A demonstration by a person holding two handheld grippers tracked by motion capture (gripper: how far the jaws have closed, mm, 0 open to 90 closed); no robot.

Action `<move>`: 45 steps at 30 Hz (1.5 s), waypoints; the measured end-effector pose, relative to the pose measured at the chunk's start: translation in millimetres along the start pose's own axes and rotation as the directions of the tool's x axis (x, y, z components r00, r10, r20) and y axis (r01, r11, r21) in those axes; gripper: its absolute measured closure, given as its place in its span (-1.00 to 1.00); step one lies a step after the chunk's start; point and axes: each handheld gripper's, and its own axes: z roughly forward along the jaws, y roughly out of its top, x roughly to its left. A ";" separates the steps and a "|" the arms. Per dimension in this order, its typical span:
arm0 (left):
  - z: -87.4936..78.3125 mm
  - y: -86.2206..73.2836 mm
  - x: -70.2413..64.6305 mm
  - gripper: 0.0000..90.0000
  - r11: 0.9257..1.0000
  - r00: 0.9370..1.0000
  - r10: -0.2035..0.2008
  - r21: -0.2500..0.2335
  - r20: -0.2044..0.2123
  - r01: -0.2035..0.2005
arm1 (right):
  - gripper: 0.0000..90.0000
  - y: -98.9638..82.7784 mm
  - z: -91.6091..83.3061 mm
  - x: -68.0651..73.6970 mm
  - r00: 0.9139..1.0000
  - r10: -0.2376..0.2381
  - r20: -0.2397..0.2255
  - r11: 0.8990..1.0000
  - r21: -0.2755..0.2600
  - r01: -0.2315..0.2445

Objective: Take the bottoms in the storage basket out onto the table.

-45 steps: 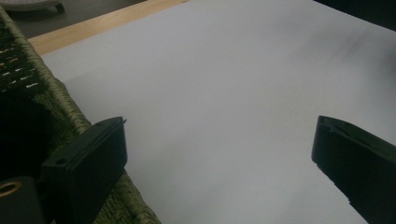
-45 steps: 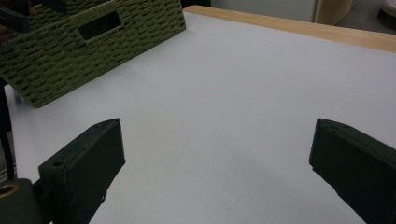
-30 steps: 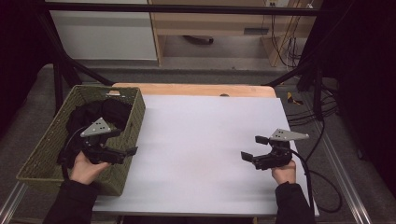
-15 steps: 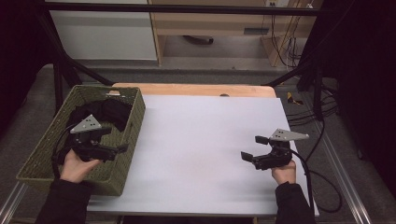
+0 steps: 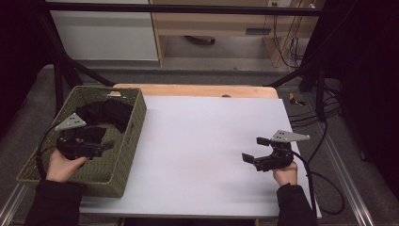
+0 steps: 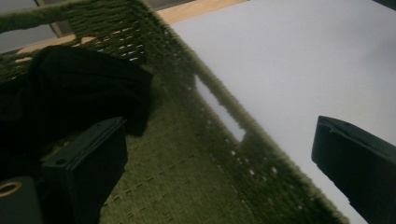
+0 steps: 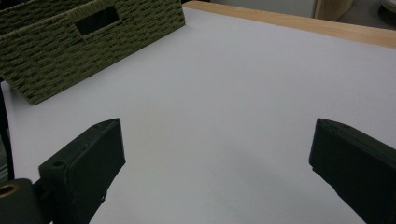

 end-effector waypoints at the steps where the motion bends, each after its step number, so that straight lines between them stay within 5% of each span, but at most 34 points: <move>1: -1.3 -0.9 2.8 -0.93 1.000 1.000 -0.003 0.003 -0.011 0.003 | -0.91 0.0 0.0 0.0 1.000 0.000 0.001 1.000 0.000 0.000; 11: -6.5 -12.0 30.9 -0.93 0.998 0.993 -0.036 0.055 -0.111 0.043 | -0.91 -0.2 1.2 0.2 1.000 0.000 0.001 1.000 0.004 0.000; 14: -5.7 -14.6 36.2 -0.92 0.996 0.992 -0.051 0.066 -0.112 0.059 | -0.91 -0.3 1.5 0.2 1.000 0.002 0.003 1.000 0.006 -0.002; 24: 1.1 -23.9 55.5 -0.86 0.987 0.979 -0.067 0.131 -0.193 0.094 | -0.91 -0.5 3.3 0.7 1.000 -0.002 -0.001 1.000 0.017 0.002; 30: 5.8 -34.8 69.4 -0.85 0.973 0.964 -0.104 0.174 -0.246 0.150 | -0.91 -0.5 3.4 0.8 1.000 -0.001 0.000 1.000 0.015 0.001; 33: 8.3 -40.1 73.9 -0.84 0.962 0.949 -0.134 0.191 -0.287 0.193 | -0.91 -0.5 3.6 0.7 1.000 -0.001 -0.001 1.000 0.015 0.001; 44: 14.4 -49.3 79.1 -0.81 0.945 0.934 -0.168 0.219 -0.316 0.244 | -0.91 -0.7 3.6 0.5 1.000 -0.002 0.003 1.000 0.022 0.002; 45: 16.0 -49.5 80.0 -0.81 0.940 0.922 -0.189 0.211 -0.337 0.270 | -0.91 -0.7 3.4 0.5 1.000 -0.002 0.004 1.000 0.022 0.002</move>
